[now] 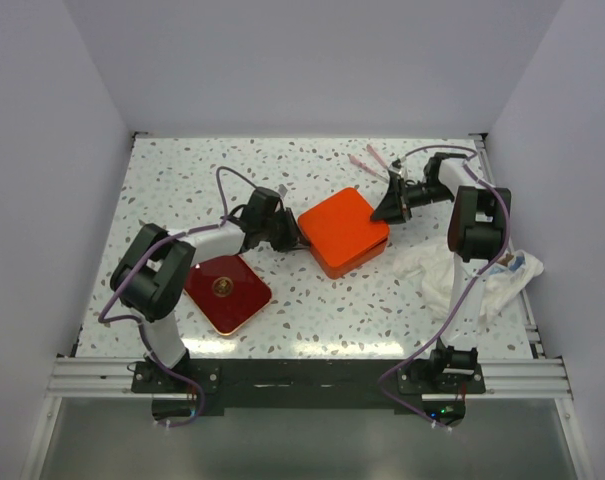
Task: Pack the cookies
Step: Close the box lid on the packing box.
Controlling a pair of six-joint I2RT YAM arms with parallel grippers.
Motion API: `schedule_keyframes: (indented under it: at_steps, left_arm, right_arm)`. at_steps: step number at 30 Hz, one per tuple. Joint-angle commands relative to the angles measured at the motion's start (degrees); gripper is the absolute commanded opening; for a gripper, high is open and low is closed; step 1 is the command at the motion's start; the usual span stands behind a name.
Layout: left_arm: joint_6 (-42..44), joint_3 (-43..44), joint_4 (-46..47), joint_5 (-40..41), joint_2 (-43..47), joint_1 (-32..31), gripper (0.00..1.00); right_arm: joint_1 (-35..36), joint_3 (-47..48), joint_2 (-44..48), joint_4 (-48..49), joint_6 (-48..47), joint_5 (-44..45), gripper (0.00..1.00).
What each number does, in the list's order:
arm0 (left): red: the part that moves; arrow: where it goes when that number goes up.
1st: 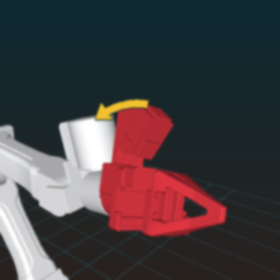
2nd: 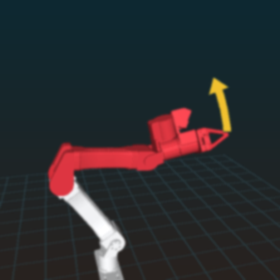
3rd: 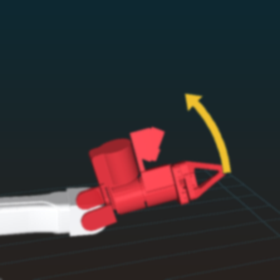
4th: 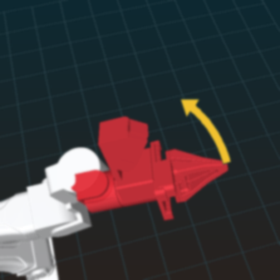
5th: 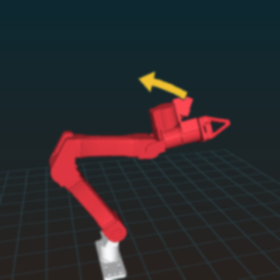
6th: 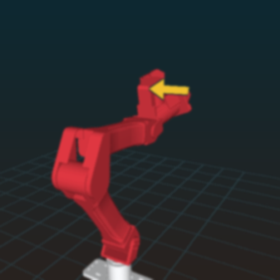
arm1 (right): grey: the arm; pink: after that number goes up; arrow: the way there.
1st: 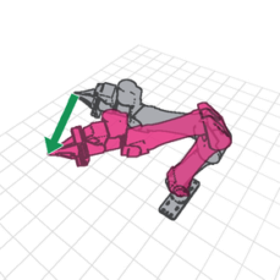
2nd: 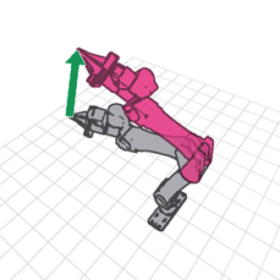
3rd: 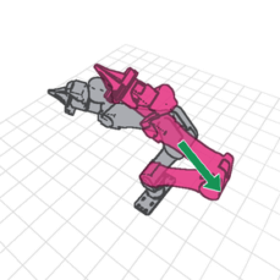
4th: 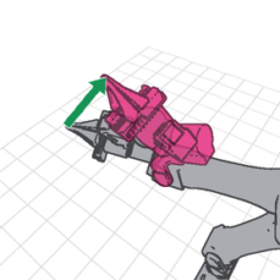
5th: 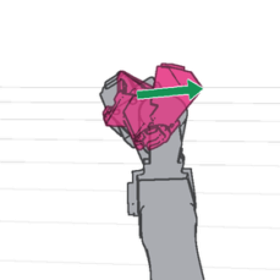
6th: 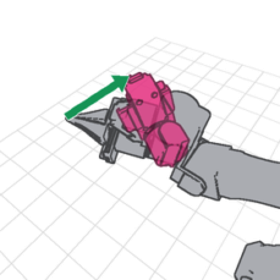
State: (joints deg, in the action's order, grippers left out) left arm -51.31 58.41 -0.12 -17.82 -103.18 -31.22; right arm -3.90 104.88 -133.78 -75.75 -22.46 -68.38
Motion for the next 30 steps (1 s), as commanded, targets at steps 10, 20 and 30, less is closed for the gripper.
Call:
schedule_keyframes:
  at_steps: [10,20,30]
  left_arm:
    - [0.5,2.9,3.3,-1.2,-0.4,-0.4,0.18]
    - [0.5,3.5,3.3,-1.4,-0.8,-0.4,0.18]
    - [0.6,3.6,3.1,-1.3,-1.1,-0.3,0.18]
  right_arm:
    - [-1.2,2.5,1.0,2.8,2.8,3.4,0.43]
    - [-2.0,2.1,1.4,5.3,4.6,5.4,0.43]
    - [-2.1,0.7,2.0,4.6,3.0,5.8,0.43]
